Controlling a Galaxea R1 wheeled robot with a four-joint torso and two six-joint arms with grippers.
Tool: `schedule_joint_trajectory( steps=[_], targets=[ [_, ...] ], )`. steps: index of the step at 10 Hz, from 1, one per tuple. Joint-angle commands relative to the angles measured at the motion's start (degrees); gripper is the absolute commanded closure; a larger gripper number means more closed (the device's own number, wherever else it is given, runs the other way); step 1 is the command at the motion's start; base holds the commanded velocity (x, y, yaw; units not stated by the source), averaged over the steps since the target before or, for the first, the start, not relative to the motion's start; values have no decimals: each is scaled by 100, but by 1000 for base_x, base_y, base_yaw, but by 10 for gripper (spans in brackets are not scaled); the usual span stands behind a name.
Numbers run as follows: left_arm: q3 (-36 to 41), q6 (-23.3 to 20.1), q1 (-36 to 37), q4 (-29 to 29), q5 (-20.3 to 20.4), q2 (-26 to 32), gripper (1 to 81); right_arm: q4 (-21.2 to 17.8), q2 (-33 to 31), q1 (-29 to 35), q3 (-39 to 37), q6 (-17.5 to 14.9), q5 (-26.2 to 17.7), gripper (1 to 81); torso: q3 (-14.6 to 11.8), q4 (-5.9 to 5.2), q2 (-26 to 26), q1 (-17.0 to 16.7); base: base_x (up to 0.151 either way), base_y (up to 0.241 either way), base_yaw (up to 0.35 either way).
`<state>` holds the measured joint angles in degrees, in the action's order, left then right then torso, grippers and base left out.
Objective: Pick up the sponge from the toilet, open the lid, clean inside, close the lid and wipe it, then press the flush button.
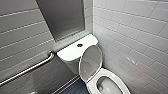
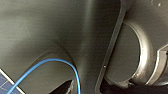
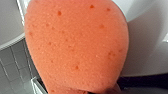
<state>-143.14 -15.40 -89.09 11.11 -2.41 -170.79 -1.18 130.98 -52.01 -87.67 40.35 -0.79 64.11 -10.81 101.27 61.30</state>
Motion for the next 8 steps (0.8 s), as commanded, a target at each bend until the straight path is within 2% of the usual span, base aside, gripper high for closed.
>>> schedule_joint_trajectory(
  steps=[1, 5, 6, 8],
  targets=[
    [208, 2, 1, 32, -304, -184, 10, 153, -814, -51, 480, 34, -185, 811, 0, 2, 0, 0, 0, 0, 0],
    [208, 10, 1, -82, -286, -158, 10, 153, -1861, -289, 990, 25, 62, 811, 0, 0, 0, 0, 0, 0, 0],
    [208, 10, 35, -82, -286, -132, 10, 153, -1932, -367, 1025, 17, 53, 811, 0, 0, 0, 0, 0, 0, 0],
    [391, 10, 115, -91, -295, 8, 10, 197, -1713, -850, 588, -10, 35, 811, 0, 0, 0, 0, 0, 0, 0]
  ],
)
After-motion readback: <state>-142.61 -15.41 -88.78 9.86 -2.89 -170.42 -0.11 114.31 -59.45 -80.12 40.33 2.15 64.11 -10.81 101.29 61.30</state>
